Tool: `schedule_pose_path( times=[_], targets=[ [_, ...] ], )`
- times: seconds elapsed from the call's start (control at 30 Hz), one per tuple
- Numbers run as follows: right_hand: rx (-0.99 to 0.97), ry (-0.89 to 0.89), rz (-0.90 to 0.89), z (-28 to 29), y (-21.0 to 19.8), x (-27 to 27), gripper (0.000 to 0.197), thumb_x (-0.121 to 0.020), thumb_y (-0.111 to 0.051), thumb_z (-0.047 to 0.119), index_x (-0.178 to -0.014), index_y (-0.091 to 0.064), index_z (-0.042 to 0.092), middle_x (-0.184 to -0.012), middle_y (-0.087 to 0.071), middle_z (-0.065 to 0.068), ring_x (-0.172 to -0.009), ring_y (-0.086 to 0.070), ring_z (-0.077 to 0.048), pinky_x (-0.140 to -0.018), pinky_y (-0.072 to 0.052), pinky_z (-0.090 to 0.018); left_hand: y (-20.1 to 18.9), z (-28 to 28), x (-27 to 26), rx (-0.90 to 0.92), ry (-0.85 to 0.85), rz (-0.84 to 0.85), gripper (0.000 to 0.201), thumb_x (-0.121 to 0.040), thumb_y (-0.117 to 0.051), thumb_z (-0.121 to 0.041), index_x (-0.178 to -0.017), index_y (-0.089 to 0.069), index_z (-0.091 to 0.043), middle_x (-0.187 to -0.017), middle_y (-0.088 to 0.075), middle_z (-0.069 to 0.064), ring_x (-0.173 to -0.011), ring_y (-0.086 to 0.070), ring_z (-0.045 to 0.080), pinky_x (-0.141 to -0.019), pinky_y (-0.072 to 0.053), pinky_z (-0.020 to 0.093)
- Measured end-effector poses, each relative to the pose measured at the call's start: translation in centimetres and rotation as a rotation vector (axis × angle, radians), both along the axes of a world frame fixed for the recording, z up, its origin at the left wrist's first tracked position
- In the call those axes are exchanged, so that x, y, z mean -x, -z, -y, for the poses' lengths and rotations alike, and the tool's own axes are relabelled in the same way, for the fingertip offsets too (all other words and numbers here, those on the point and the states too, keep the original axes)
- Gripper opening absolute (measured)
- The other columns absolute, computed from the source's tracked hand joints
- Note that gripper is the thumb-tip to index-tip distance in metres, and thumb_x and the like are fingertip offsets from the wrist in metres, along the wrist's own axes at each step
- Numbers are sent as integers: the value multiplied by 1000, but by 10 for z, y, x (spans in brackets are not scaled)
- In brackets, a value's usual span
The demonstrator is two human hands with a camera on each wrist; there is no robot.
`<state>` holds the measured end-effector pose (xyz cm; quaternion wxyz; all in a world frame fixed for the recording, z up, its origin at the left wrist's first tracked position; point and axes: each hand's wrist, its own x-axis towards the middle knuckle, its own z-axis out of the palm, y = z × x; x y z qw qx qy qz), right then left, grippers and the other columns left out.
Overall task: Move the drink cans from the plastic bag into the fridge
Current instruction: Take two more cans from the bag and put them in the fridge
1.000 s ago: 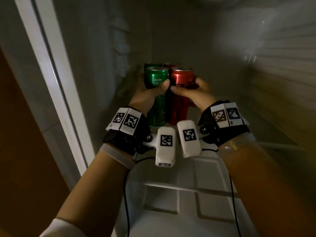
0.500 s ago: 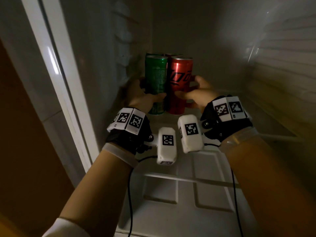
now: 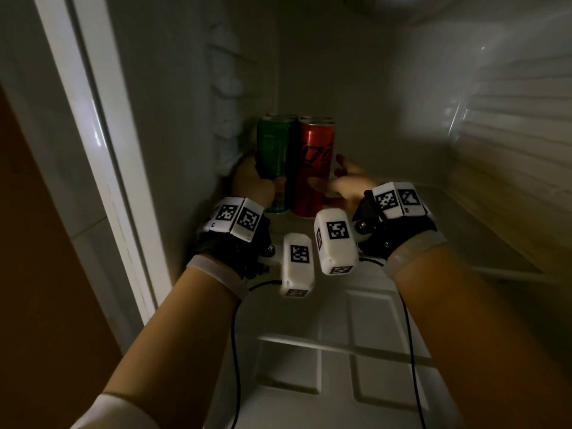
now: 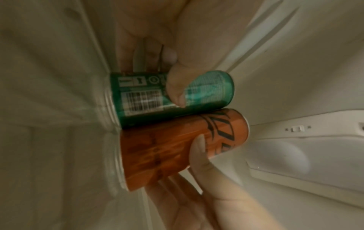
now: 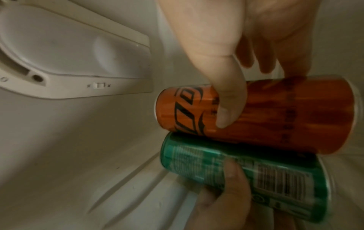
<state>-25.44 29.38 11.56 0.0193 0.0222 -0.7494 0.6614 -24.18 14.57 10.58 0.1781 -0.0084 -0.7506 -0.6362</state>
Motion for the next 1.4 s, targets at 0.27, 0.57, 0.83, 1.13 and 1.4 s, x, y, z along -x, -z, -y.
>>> schedule_pose_path(
  times=[0.27,0.57,0.83,1.13,1.4],
  targets=[
    [-38,-81,-14,0,-1,10,65,-79,-64,4,-138,-38,14,-138,-51,-10,-125,-50,-28,-78,-49,-33,0,5,11,-7,58,19,55,-83,-57,0,-135,-41,-11,-136,-51,13,-123,-50,28,-97,-41,35],
    [2,-115,-9,-4,2,11,70,-79,-65,5,-140,-33,17,-141,-48,-10,-126,-49,-30,-98,-46,-46,3,6,14,-58,86,26,59,-78,-62,2,-133,-43,-8,-132,-54,14,-117,-54,28,-101,-43,43],
    [316,76,-327,-3,24,-30,24,-69,-69,21,-90,-59,29,-92,-66,2,-90,-65,-18,-83,-56,-42,15,9,-44,-300,168,-120,65,-71,-62,-1,-133,-43,-4,-124,-56,9,-109,-57,17,-87,-50,22],
    [435,-163,-513,87,87,-148,26,-84,-53,18,-59,-54,11,-48,-52,3,-43,-47,-14,-49,-39,-23,78,75,-204,-224,246,-158,26,-83,-48,-17,-67,-67,-20,-62,-69,-3,-59,-59,15,-59,-48,25],
    [441,-702,-355,230,128,-340,36,-88,-49,22,-53,-53,24,-42,-51,10,-44,-47,-8,-52,-42,-22,118,175,-459,-217,-287,-164,21,-82,-50,-25,-69,-66,-26,-66,-68,-8,-64,-60,11,-62,-47,24]
  ],
)
